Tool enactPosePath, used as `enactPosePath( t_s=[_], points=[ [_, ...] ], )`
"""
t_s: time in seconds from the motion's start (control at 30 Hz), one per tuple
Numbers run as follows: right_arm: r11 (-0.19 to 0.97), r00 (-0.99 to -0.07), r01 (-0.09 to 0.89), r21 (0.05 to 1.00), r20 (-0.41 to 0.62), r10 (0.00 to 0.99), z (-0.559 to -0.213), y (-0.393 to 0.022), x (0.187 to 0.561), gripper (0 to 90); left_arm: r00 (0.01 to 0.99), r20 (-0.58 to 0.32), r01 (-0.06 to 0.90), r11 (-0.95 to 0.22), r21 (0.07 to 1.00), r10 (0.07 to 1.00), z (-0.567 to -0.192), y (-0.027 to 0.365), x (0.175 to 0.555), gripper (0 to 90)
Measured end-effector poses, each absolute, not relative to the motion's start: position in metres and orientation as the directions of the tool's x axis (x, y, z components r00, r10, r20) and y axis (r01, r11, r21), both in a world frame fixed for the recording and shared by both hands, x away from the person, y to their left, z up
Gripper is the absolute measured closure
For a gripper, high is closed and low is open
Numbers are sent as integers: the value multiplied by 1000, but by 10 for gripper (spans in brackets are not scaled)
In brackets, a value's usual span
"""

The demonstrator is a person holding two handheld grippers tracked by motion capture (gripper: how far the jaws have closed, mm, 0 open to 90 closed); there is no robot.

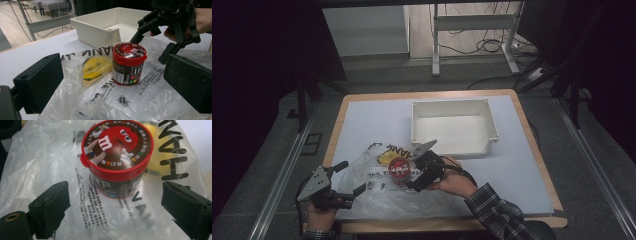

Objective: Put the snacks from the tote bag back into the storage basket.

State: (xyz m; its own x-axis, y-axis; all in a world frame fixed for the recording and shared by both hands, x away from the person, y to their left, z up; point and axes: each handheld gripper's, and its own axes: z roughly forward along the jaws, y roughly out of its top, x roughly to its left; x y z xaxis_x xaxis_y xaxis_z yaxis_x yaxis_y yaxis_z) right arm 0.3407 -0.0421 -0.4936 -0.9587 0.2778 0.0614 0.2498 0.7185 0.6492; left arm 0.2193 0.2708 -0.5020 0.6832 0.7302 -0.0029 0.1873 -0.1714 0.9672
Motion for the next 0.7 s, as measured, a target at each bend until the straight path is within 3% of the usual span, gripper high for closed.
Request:
enactPosePath(
  t_s=[0.7],
  points=[
    [799,-974,197,567,18,227,-506,-18,353,167,683,2,187,-177,966,730,-502,271,219,26]
  ],
)
